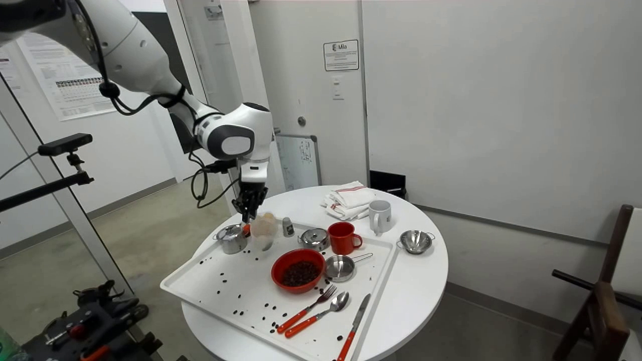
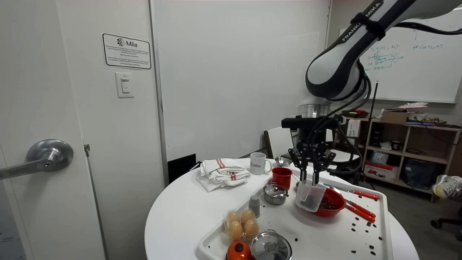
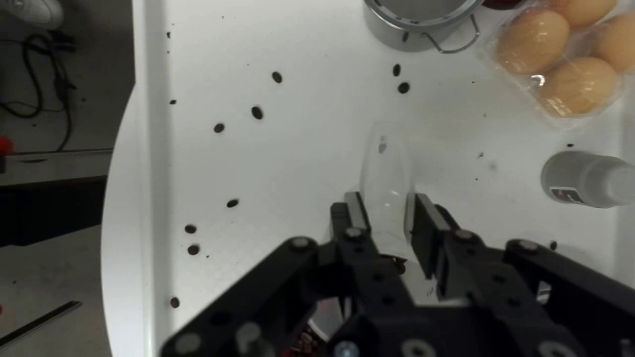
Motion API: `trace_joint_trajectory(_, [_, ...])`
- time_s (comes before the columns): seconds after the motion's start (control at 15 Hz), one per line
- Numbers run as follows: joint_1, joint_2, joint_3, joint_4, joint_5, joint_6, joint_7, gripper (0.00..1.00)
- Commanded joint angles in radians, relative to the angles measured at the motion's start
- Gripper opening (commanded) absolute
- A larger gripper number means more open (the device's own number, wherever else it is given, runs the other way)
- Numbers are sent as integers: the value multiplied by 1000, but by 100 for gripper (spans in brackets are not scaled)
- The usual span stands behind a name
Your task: Pour the contents of the clear jug into the red bowl
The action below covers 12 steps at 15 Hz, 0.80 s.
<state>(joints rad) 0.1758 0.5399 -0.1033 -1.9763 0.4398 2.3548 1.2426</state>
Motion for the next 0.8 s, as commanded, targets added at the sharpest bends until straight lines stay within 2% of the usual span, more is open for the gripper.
trace_joint_trajectory(0.0, [-6,-38,21,-44,-87,-42,63,10])
trace_joint_trajectory(0.53, [-27,21,69,-41,-75,-104,55,10])
trace_joint_trajectory(0.73, [-20,57,82,-37,-70,-92,66,10])
